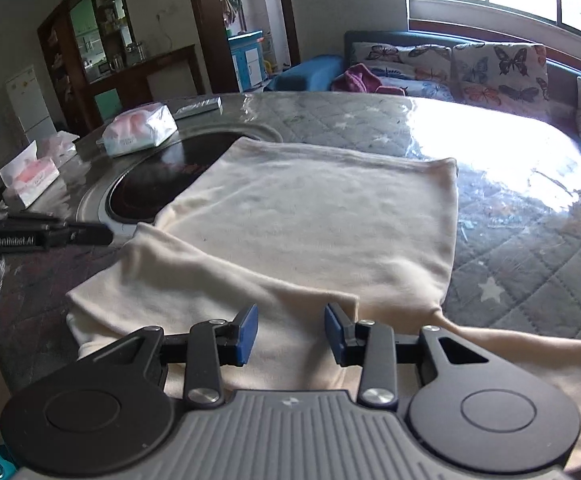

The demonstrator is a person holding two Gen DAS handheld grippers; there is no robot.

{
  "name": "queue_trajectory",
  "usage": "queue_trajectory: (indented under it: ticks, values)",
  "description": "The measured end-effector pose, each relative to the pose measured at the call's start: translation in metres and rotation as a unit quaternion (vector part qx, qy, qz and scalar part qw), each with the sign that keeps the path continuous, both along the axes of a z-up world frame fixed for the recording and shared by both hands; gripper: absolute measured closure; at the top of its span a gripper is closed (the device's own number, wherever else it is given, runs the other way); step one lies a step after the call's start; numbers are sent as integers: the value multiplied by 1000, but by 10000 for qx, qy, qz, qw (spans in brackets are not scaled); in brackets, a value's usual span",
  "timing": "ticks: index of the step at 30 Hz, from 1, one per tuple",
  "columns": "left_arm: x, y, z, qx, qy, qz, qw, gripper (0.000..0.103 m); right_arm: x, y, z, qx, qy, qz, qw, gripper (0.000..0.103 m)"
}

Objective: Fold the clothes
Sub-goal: 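Move the right gripper to the opposite side edge and grasp it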

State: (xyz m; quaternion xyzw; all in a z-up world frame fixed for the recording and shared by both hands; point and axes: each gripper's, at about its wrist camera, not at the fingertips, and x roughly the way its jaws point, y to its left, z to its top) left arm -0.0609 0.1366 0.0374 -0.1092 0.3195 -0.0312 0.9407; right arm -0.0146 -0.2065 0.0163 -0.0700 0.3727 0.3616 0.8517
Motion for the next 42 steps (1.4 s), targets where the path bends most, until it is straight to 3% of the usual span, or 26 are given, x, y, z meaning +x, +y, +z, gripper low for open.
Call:
queue_trajectory:
  ticks: [9, 14, 31, 37, 42]
  values:
    - [28, -16, -18, 126, 179, -210, 9995, 98, -23, 12, 3, -225, -247, 387, 9987, 66]
    - [23, -20, -20, 310, 117, -219, 9992, 98, -42, 18, -5, -698, -567, 539, 9945, 66]
    - [13, -69, -10, 525, -43, -880, 9947, 92, -51, -17, -5, -306, -480, -14, 9984, 70]
    - [19, -89, -10, 555, -39, -1128, 9921, 89, -45, -62, 10, -27, -555, -828, 9950, 70]
    - [23, -105, -10, 580, -36, -1334, 9894, 83, -30, -117, 1, -165, -508, -2039, 9775, 70]
